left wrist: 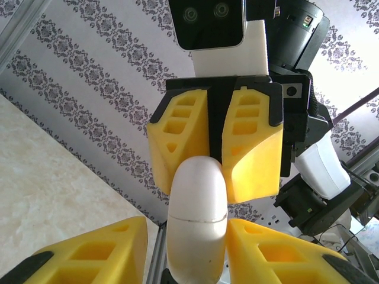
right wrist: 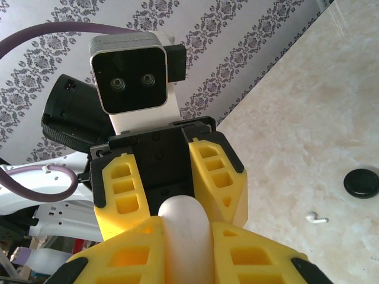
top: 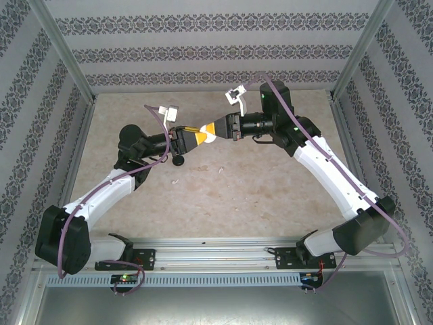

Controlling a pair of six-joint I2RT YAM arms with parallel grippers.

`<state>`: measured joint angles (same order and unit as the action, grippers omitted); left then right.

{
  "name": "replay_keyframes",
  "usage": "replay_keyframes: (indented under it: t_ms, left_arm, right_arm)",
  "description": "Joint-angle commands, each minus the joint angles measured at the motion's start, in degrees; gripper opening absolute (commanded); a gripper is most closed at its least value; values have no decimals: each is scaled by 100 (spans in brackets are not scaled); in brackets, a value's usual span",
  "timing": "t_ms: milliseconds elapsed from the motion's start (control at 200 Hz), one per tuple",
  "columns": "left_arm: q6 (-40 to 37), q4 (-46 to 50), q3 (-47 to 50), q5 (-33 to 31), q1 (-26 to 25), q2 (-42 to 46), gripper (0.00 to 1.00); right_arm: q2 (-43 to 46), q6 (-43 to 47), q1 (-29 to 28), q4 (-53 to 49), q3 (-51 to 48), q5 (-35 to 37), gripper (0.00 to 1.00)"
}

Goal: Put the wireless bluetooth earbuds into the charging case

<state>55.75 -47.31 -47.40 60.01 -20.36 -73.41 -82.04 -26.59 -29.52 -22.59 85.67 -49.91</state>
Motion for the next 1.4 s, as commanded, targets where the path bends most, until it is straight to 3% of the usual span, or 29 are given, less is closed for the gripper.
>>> replay_keyframes:
  t_ms: [0,210,430,555,679,844,1129,1394]
  left_arm:
    - [-142,2,-166,169,-67,34,38]
    - [-139,11,-199,238,-73,-12,27]
    - [-205,-203,-107,252,-76,8,0]
    - [-266,-1315,264,178,-76,68,0]
    - [-687,-1343,374,167,-81,160,0]
    - [-1470,-1124,667,51,-77,472,0]
    - [-1995,-703,936,-192,-78,864,0]
    - [-3017,557,1267,-983,-65,1640,0]
  right_arm:
    - [-71,67,-28,26,191,23,14]
    - [-69,51,-19,26,187,34,14]
    - [-75,12,16,-47,172,126,15]
    - [-141,-35,60,-237,131,89,20]
    - [-173,-111,76,-324,-41,68,26]
    - [-279,-198,139,-504,-164,142,33]
    - [-445,-341,201,-429,-217,-1,38]
    - [-234,-581,287,-403,-208,55,47]
